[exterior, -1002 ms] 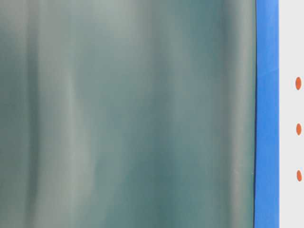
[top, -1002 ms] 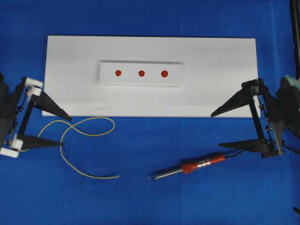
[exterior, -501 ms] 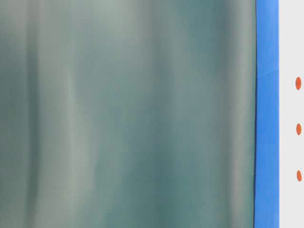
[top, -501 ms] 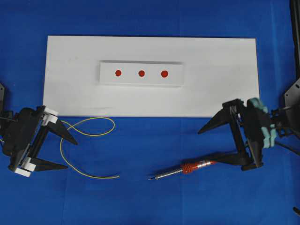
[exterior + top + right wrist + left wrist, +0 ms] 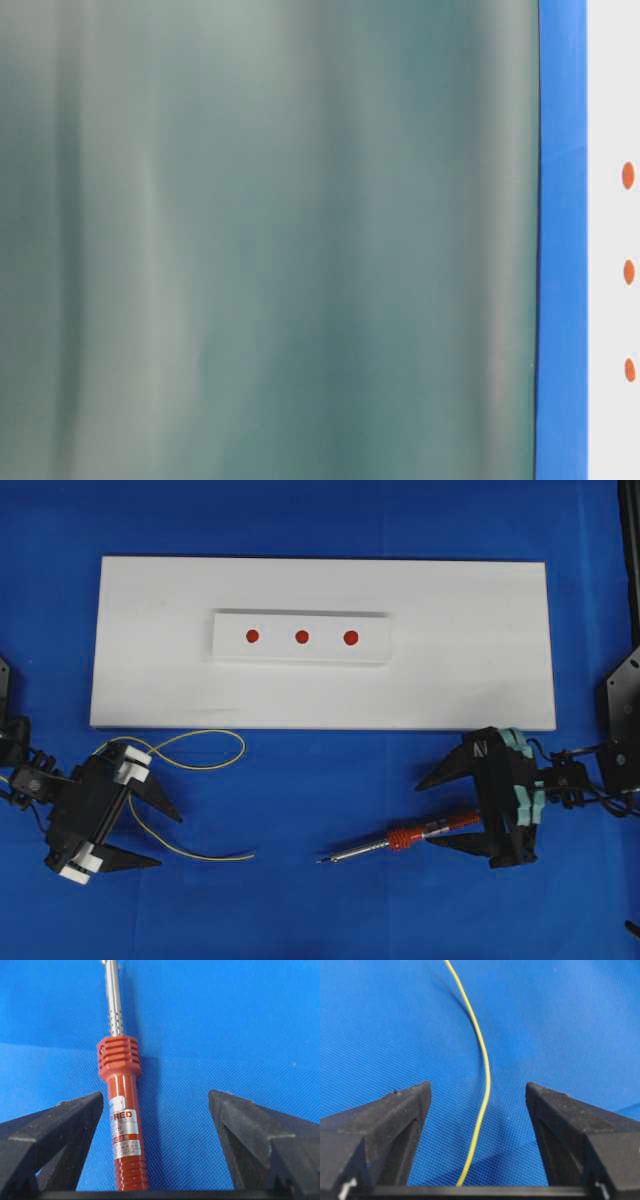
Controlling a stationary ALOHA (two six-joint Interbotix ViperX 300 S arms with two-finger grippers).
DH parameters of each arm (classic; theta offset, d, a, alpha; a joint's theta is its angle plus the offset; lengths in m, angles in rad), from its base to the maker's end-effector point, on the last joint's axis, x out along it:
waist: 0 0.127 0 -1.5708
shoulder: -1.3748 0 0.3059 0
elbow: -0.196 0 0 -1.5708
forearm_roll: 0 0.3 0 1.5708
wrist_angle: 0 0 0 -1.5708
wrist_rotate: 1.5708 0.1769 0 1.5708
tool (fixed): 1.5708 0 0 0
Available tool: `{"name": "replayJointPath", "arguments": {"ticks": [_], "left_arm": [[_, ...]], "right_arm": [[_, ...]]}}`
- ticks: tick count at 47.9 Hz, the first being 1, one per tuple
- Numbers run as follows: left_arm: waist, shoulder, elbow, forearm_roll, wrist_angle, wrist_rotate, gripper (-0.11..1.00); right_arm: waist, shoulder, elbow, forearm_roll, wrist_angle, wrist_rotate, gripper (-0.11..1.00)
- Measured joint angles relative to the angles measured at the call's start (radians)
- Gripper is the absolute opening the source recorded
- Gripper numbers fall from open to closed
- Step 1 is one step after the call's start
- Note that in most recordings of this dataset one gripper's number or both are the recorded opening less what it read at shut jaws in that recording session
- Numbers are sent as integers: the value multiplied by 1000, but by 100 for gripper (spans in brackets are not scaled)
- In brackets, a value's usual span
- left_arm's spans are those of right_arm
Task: Touch the tip of the soldering iron to the tip of the solder at the mark.
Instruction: 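Grasp the solder wire with left gripper, iron handle with right gripper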
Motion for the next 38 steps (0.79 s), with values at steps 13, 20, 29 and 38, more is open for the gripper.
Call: {"name": "replayJointPath", "arguments": {"ticks": [13,20,29,38], "left_arm": [[-2,74,-20,-2,-11,0,56],[0,75,-21,-8,-11,0,41],[0,75,-26,-6,-6,2,5],[-2,75,-43,-6,6,-2,1]], "right_arm": [[26,97,-52,41,-5,-3,84],[26,101,-55,43,-5,-8,67],[26,101,-55,37,-5,-26,18],[26,101,-55,25,-2,-31,6]]}}
